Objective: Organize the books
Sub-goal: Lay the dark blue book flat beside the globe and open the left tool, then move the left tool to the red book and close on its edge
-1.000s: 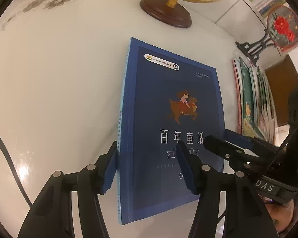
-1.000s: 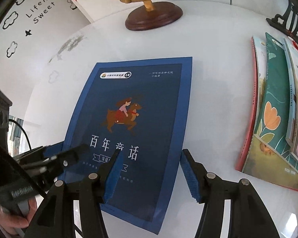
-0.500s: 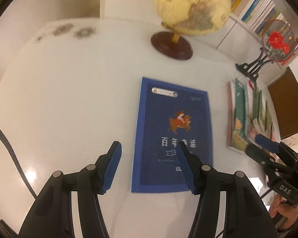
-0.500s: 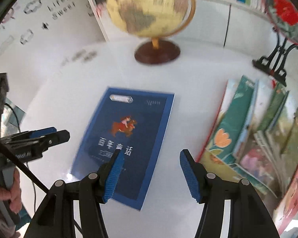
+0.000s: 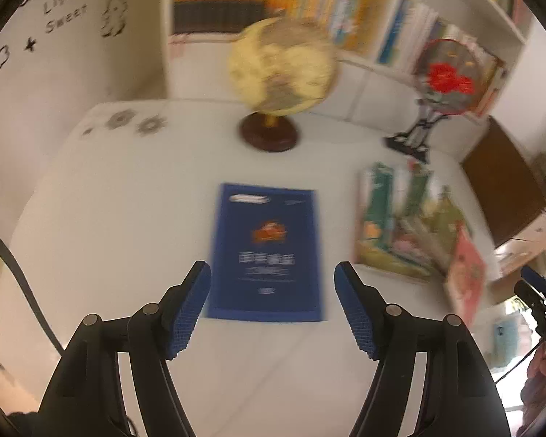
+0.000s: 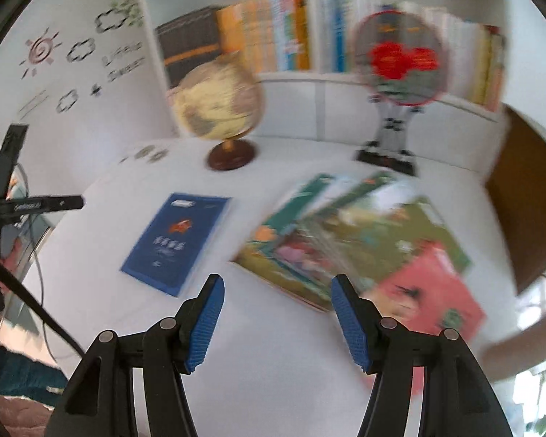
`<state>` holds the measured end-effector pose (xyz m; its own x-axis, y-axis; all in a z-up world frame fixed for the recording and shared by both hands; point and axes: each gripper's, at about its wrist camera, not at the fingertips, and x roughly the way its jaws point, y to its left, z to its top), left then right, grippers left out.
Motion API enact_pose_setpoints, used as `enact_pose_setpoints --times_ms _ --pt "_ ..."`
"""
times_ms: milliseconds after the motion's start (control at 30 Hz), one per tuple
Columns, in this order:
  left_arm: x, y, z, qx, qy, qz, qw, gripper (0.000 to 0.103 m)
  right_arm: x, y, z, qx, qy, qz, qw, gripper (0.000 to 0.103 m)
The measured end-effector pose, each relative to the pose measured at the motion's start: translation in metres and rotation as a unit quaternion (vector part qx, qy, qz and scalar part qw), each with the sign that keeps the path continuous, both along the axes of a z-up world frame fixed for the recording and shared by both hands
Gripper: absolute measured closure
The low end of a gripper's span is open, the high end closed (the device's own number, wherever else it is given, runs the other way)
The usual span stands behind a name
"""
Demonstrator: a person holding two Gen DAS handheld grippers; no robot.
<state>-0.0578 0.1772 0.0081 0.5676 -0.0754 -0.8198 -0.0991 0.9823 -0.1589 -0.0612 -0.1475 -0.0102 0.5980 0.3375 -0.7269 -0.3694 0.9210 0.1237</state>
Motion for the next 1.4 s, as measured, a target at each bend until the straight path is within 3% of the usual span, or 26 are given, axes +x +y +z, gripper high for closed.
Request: enact_pose_setpoints --times_ms 167,200,233,300,367,467,600,667,833,967,1000,1067,1133,1200,1233,1267,1300,1367,1400 --pt "0.013 -0.061 0.018 -0.012 -0.028 -0.051 0.9982 0.034 -0.030 -0.055 0.027 -0.004 -0.074 -0.097 0.993 0.042" --pt "0.016 -0.073 0.021 -0.011 -0.032 -0.061 0.9976 0.034 -0.036 -0.061 0.033 -0.009 -0.090 -0.106 0.990 0.036" --pt "0.020 -0.085 0.025 -0.009 -0.035 -0.074 0.9966 0.034 -0.042 -0.064 0.039 -0.024 -0.112 -0.114 0.987 0.021" --pt "0.027 -0.106 0.030 -0.005 -0.039 -0.097 0.9945 0.034 -0.050 -0.068 0.048 -0.057 -0.149 -0.126 0.979 0.005" --pt "0.035 -0.127 0.036 -0.001 -0.045 -0.114 0.9925 0.034 -0.057 -0.074 0.055 -0.070 -0.180 -0.132 0.972 0.004" --pt "0.042 -0.149 0.041 -0.002 -0.050 -0.132 0.9899 0.033 -0.053 -0.088 0.056 -0.059 -0.172 -0.138 0.974 0.005" --pt "0.052 -0.175 0.046 0.002 -0.051 -0.165 0.9850 0.033 -0.049 -0.106 0.049 0.041 -0.130 -0.127 0.983 0.004" --pt "0.055 -0.185 0.048 0.002 -0.051 -0.177 0.9828 0.033 -0.044 -0.108 0.043 0.063 -0.104 -0.126 0.985 0.004" --pt "0.057 -0.191 0.048 -0.003 -0.052 -0.184 0.9815 0.033 -0.045 -0.103 0.048 0.002 -0.133 -0.141 0.981 0.005" --pt "0.059 -0.189 0.048 -0.007 -0.055 -0.178 0.9824 0.033 -0.048 -0.102 0.065 -0.085 -0.201 -0.175 0.960 0.005" --pt "0.059 -0.187 0.048 -0.012 -0.059 -0.175 0.9827 0.033 -0.048 -0.104 0.070 -0.085 -0.210 -0.180 0.957 0.005" --pt "0.059 -0.186 0.049 -0.012 -0.067 -0.166 0.9838 0.031 -0.049 -0.112 0.081 -0.036 -0.221 -0.183 0.957 0.005" --pt "0.059 -0.190 0.049 0.022 -0.074 -0.154 0.9851 0.029 -0.046 -0.121 0.082 0.049 -0.208 -0.174 0.961 0.004" --pt "0.058 -0.205 0.047 0.125 -0.086 -0.146 0.9776 0.029 -0.039 -0.121 0.072 0.114 -0.173 -0.153 0.966 0.004" --pt "0.057 -0.212 0.045 0.168 -0.089 -0.147 0.9707 0.029 -0.036 -0.119 0.067 0.130 -0.158 -0.151 0.967 0.004" --pt "0.055 -0.223 0.041 0.239 -0.097 -0.148 0.9549 0.029 -0.033 -0.117 0.061 0.148 -0.142 -0.148 0.967 0.004" --pt "0.053 -0.231 0.038 0.280 -0.104 -0.148 0.9428 0.029 -0.031 -0.116 0.051 0.175 -0.122 -0.149 0.966 0.004" --pt "0.049 -0.241 0.032 0.328 -0.115 -0.156 0.9247 0.026 -0.028 -0.117 0.037 0.213 -0.088 -0.154 0.961 0.004" --pt "0.047 -0.245 0.030 0.332 -0.116 -0.166 0.9213 0.026 -0.027 -0.118 0.031 0.227 -0.075 -0.157 0.958 0.004"
